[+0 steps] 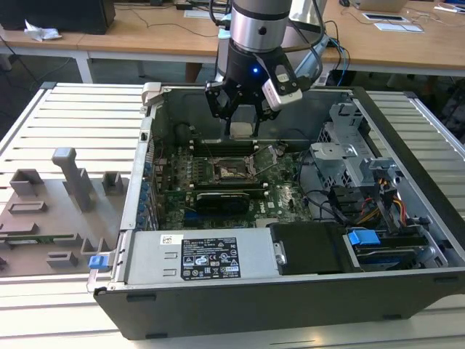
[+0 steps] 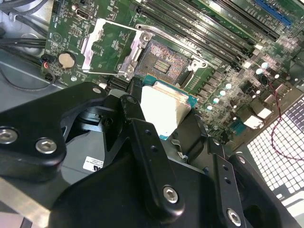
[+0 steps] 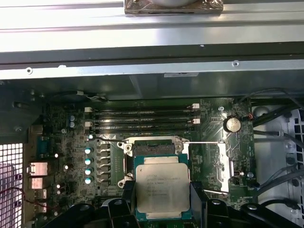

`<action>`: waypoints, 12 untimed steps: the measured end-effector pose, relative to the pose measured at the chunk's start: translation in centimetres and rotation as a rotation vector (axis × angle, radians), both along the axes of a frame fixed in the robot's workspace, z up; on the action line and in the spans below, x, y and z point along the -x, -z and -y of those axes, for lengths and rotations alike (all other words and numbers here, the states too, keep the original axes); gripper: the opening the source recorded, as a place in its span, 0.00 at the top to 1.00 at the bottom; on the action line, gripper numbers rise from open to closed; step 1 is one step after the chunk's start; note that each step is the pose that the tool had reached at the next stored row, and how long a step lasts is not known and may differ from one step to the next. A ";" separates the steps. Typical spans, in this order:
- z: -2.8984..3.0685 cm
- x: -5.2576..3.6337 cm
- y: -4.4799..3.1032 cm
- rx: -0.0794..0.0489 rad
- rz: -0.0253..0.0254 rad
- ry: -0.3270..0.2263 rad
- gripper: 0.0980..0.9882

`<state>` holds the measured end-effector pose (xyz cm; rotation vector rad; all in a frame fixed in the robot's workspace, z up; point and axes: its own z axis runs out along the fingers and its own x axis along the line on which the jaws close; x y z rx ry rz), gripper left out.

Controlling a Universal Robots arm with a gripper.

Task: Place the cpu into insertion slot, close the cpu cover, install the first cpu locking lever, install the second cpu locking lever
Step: 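Place the cpu into insertion slot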

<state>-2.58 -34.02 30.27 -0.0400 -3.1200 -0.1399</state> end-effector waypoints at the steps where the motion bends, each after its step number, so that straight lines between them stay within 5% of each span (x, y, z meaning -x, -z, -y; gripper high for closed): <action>1: 0.00 0.00 0.04 0.000 0.0000 0.000 0.50; 12: 0.00 0.00 0.75 0.000 0.0000 0.000 0.50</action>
